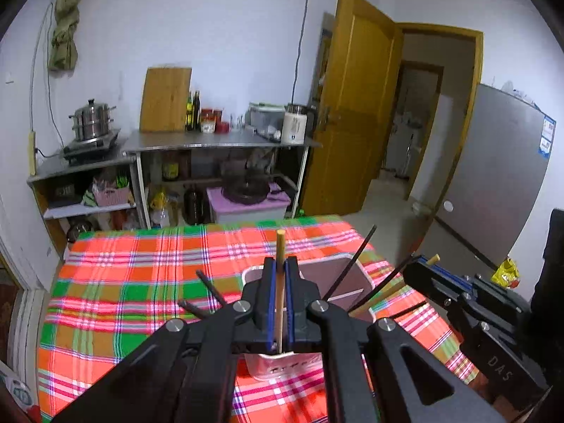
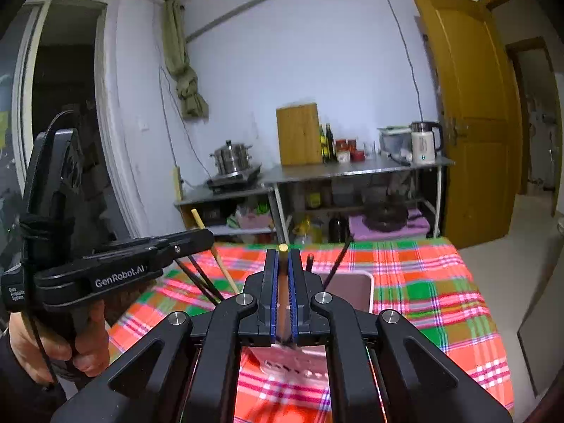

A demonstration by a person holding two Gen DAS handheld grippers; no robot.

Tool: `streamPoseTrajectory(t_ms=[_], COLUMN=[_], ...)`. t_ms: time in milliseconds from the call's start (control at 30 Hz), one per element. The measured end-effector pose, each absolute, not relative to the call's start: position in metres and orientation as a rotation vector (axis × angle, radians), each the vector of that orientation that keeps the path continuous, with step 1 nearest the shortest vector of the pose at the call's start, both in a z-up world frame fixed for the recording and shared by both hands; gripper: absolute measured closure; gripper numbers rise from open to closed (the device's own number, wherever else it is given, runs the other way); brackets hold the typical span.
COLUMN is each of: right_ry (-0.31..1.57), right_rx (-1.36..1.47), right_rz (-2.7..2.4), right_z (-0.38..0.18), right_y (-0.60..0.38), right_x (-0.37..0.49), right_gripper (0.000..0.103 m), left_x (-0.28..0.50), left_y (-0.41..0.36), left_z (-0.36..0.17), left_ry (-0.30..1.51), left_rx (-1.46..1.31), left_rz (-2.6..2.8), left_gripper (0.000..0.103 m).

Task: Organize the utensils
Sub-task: 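Lower both wooden chopsticks into the basket and open both tools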

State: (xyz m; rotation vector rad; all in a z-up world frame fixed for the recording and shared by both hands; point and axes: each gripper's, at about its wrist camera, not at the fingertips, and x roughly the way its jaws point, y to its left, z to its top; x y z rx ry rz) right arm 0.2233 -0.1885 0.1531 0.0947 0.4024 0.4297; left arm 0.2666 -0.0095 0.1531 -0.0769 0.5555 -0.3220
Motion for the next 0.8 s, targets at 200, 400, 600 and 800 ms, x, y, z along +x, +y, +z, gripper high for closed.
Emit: streamPoseTrajectory(t_ms=[200, 400, 600, 800], right_ry=[0.462, 0.456, 0.430, 0.456], right_rx=[0.060, 0.059, 0.087, 0.113], right_rz=[0.440, 0.442, 0.434, 0.440], right_z=[0.138, 0.140, 0.145, 0.130], right_y=[-0.181, -0.184, -0.200, -0.215], right_x=[0.225, 0.214, 0.187, 0.154], right_gripper=[0.097, 0.090, 0.089, 0.089], left_x=[0.265, 0.252, 0.221, 0.187], left_y=[-0.009, -0.004, 0.003, 0.004], left_z=[0.140, 0.143, 0.144, 0.122], left_ry=[0.586, 0.572, 0.552, 0.581], left_rx=[-0.087, -0.098, -0.094, -0.068], left_rz=[-0.347, -0.356, -0.358, -0.367], left_gripper=[0.097, 0.081, 0.080, 0.080])
